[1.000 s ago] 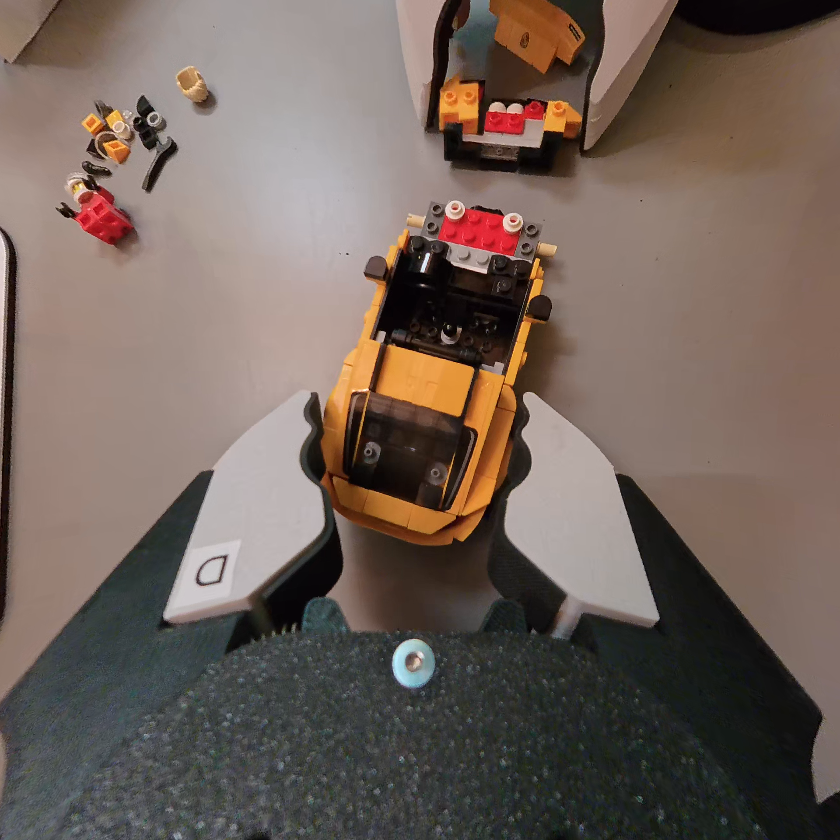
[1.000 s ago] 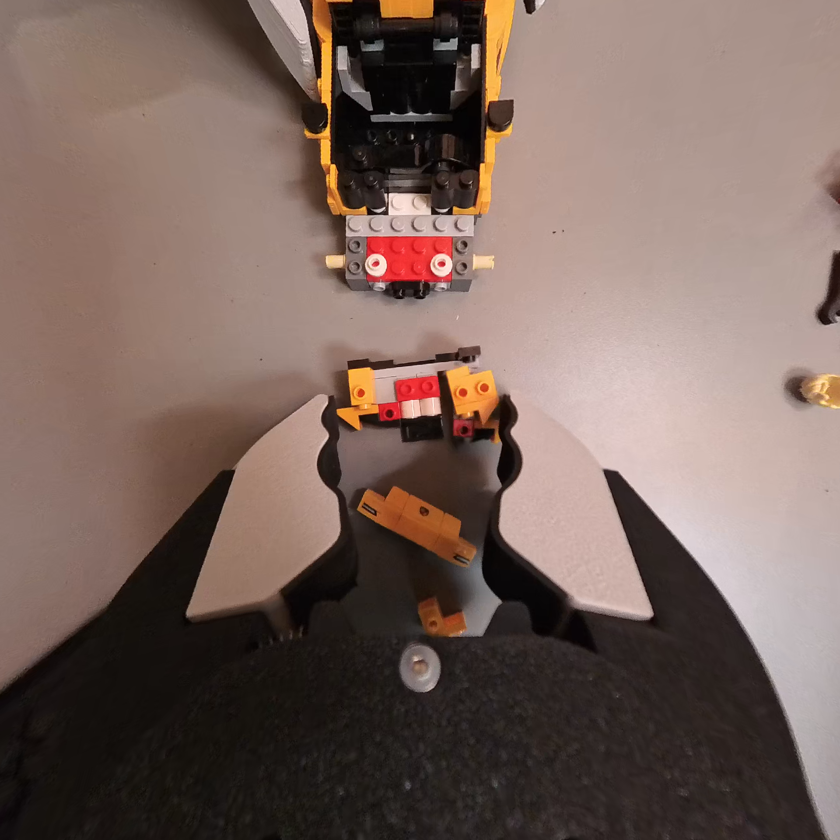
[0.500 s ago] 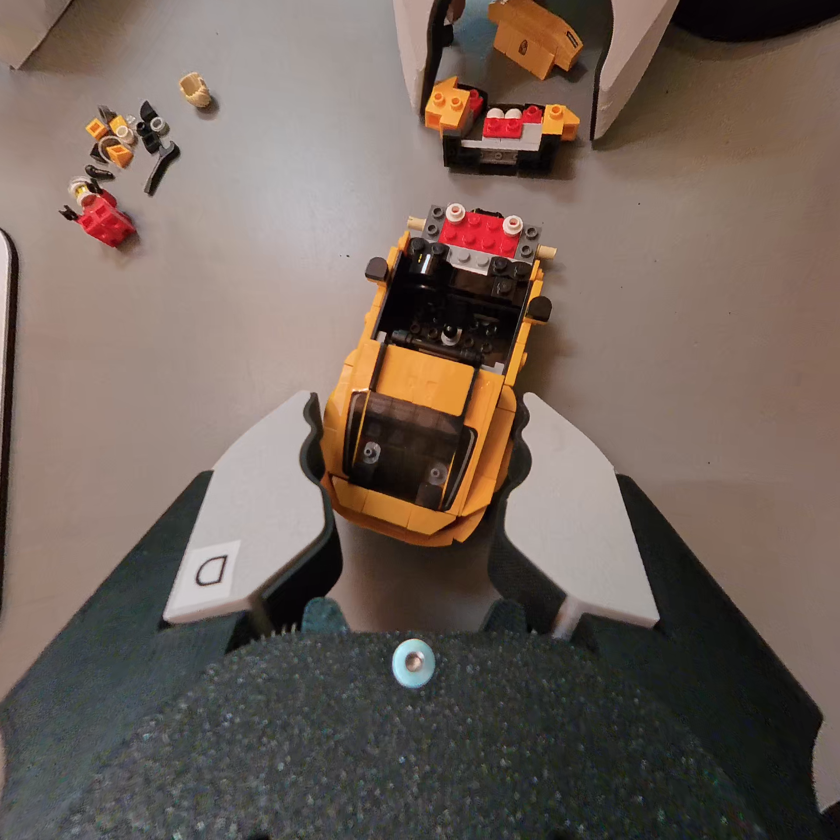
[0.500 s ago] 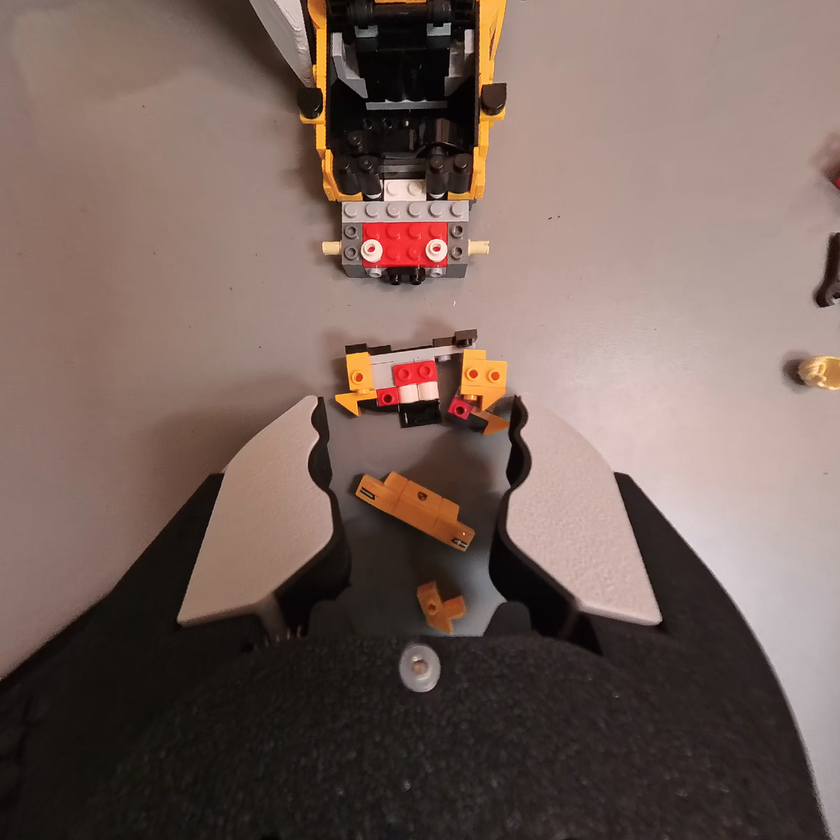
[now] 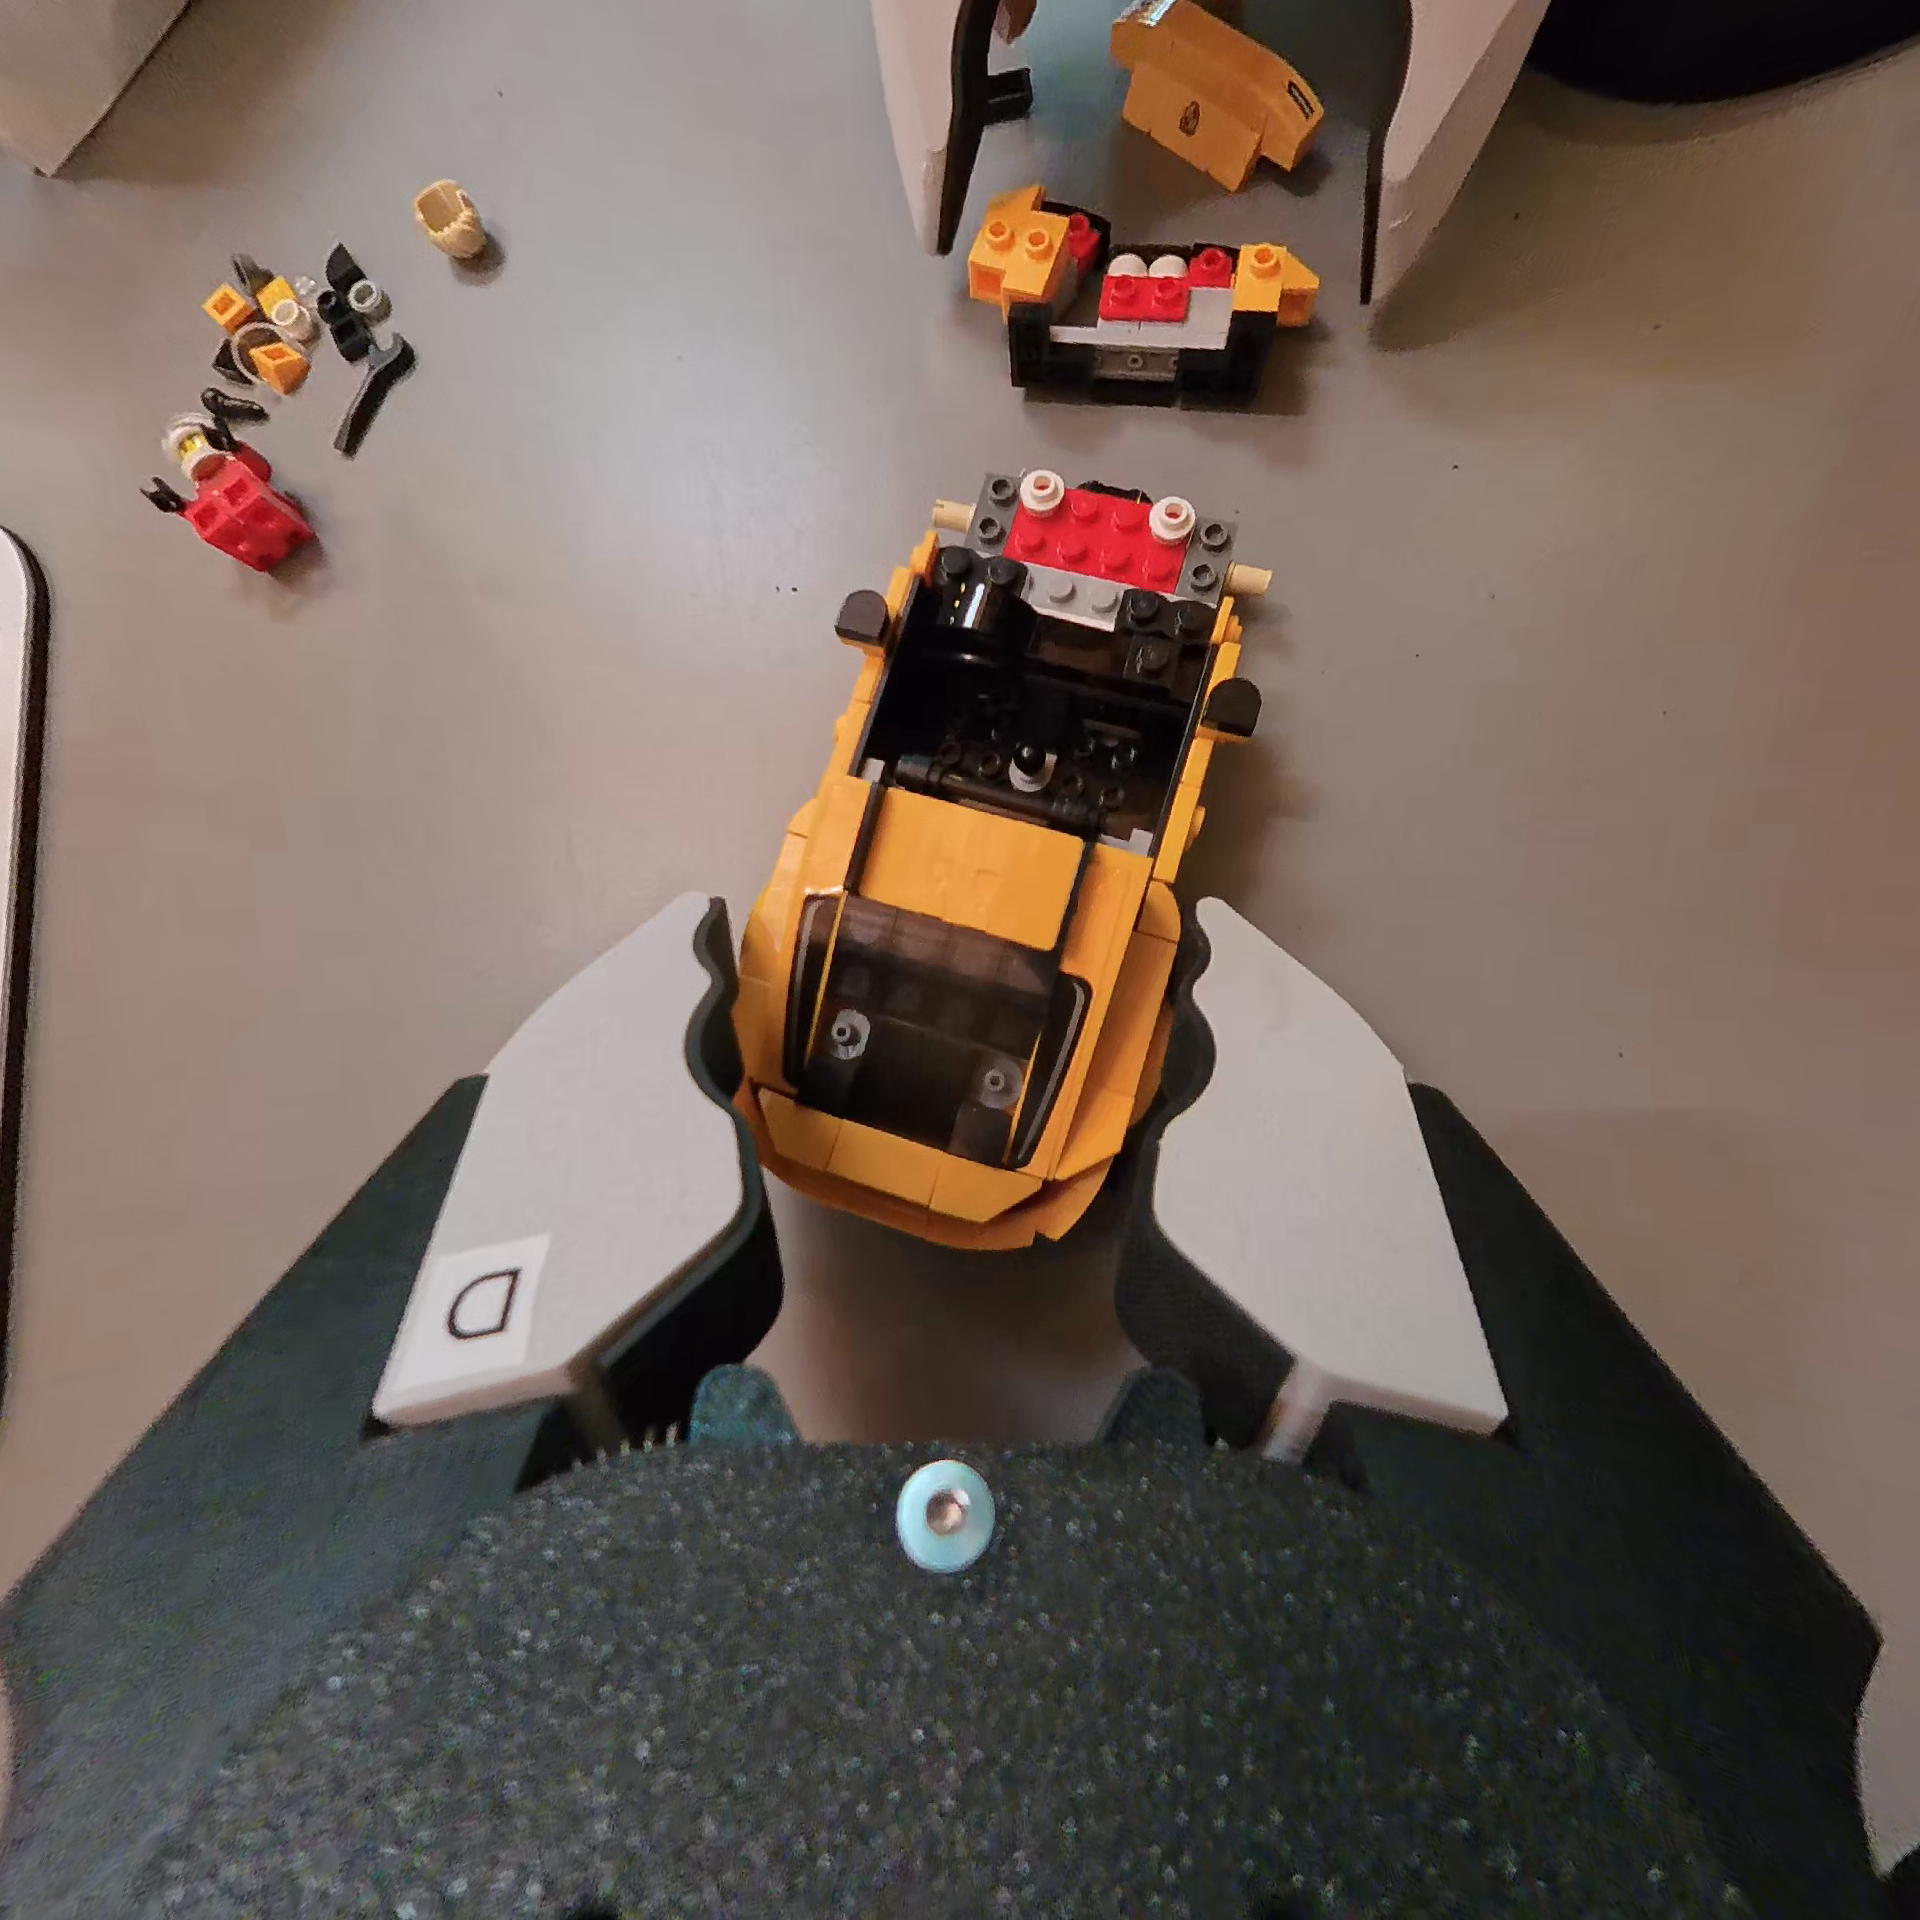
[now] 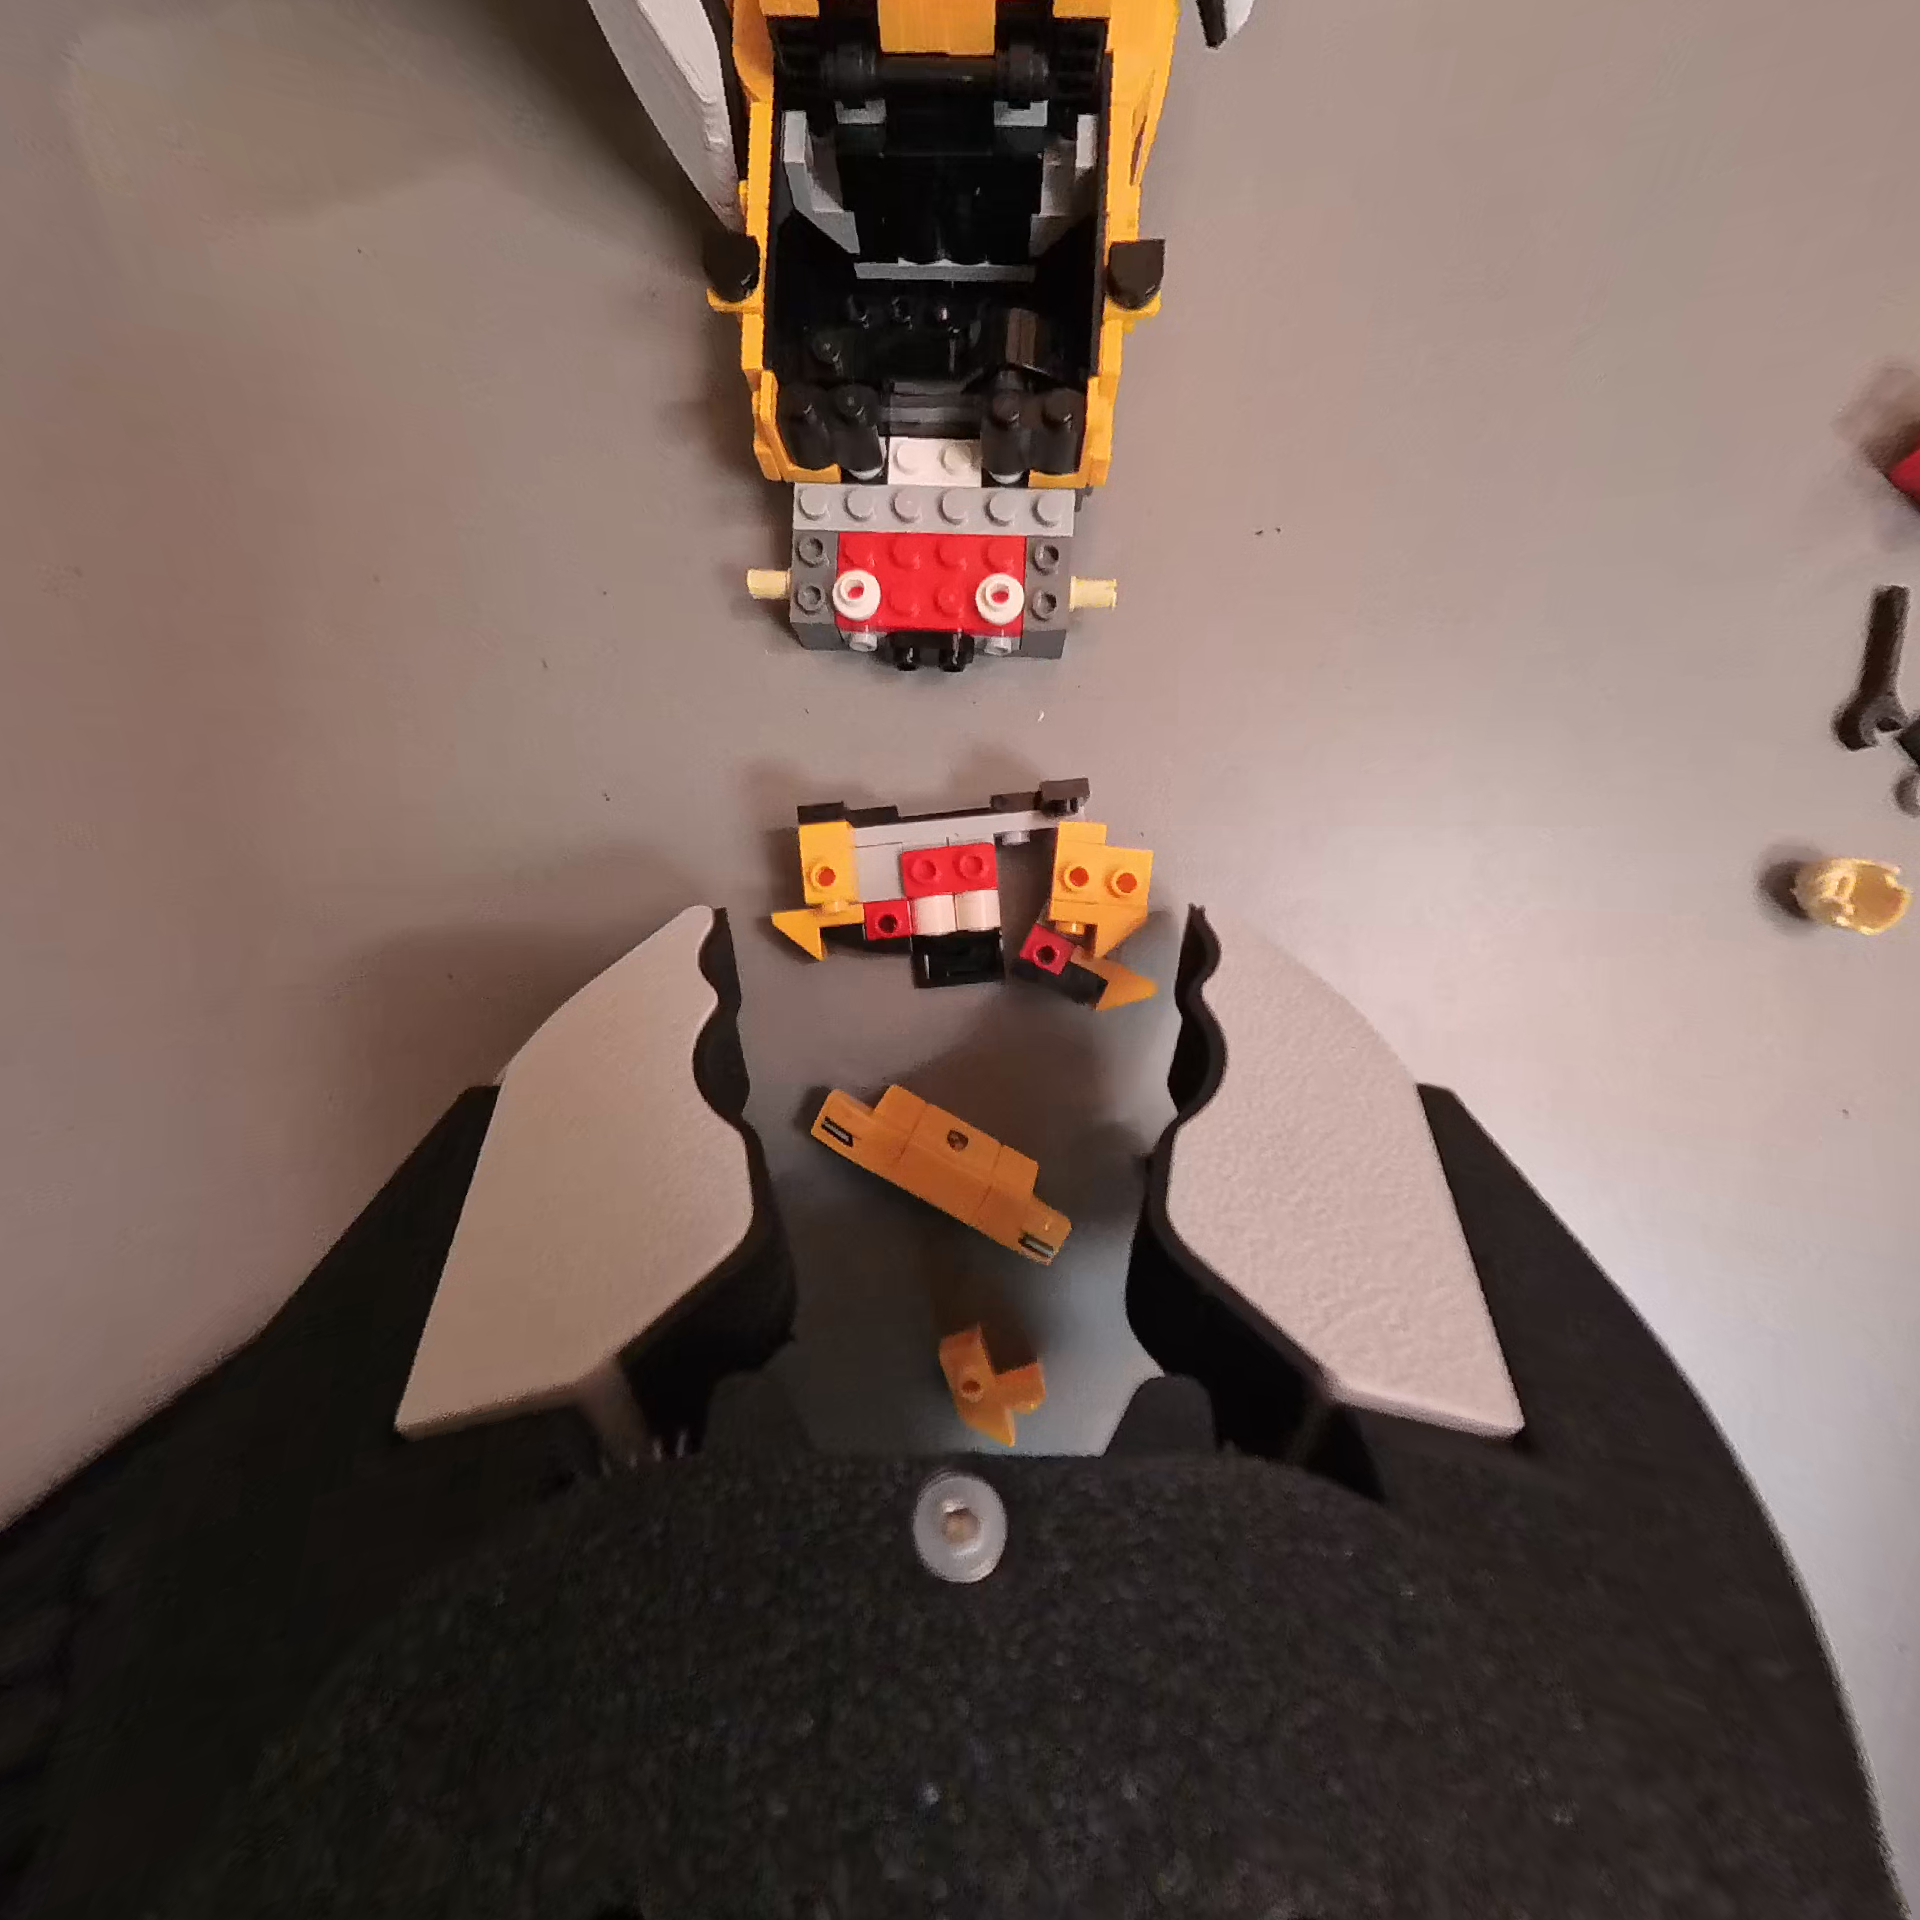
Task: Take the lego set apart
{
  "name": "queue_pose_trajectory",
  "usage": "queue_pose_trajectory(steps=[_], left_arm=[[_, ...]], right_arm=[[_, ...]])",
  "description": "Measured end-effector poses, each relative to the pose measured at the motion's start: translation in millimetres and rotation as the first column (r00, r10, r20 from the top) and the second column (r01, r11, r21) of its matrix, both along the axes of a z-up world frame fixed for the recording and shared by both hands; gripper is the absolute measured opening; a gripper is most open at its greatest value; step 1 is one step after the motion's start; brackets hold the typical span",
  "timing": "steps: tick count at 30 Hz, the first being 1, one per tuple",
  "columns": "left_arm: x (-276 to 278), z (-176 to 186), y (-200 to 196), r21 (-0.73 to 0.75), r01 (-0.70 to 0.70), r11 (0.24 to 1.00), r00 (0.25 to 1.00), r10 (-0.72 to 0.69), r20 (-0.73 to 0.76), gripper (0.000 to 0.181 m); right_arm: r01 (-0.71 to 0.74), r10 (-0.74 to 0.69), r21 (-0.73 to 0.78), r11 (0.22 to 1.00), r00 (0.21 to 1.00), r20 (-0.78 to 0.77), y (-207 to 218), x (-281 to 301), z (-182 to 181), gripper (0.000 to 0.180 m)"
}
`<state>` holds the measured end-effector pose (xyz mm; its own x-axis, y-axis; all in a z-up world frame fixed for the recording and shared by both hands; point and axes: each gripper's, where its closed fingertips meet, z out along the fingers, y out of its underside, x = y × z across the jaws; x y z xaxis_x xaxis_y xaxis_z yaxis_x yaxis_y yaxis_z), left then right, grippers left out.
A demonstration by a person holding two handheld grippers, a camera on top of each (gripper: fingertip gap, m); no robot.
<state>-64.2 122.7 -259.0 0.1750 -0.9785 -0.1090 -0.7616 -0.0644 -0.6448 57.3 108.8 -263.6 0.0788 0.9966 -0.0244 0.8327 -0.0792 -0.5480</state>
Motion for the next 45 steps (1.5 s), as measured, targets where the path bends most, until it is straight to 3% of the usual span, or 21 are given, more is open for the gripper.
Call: queue_pose_trajectory(steps=[8, 20, 32, 45], left_arm=[[-1, 1, -5, -0.015, 0.017, 1.000, 1.000, -0.017, 0.012, 0.088], [-12, -2, -2, -0.022, -0.025, 0.999, 1.000, 0.025, -0.007, 0.081], [-12, -1, -5, -0.017, -0.020, 1.000, 1.000, 0.020, 0.017, 0.080], [-11, -1, -5, -0.015, -0.021, 1.000, 0.999, 0.022, 0.029, 0.080]], right_arm=[[-0.021, 0.021, -0.005, 1.000, 1.000, 0.008, 1, -8, -2, 0.081], [-0.052, 0.052, -0.008, 0.999, 0.999, 0.014, 2, -14, -5, 0.064], [-0.091, 0.094, 0.023, 0.996, 0.985, -0.148, -2, -5, 11, 0.043], [-0.101, 0.104, 0.037, 0.994, 0.990, -0.091, -2, -5, 4, 0.048]])
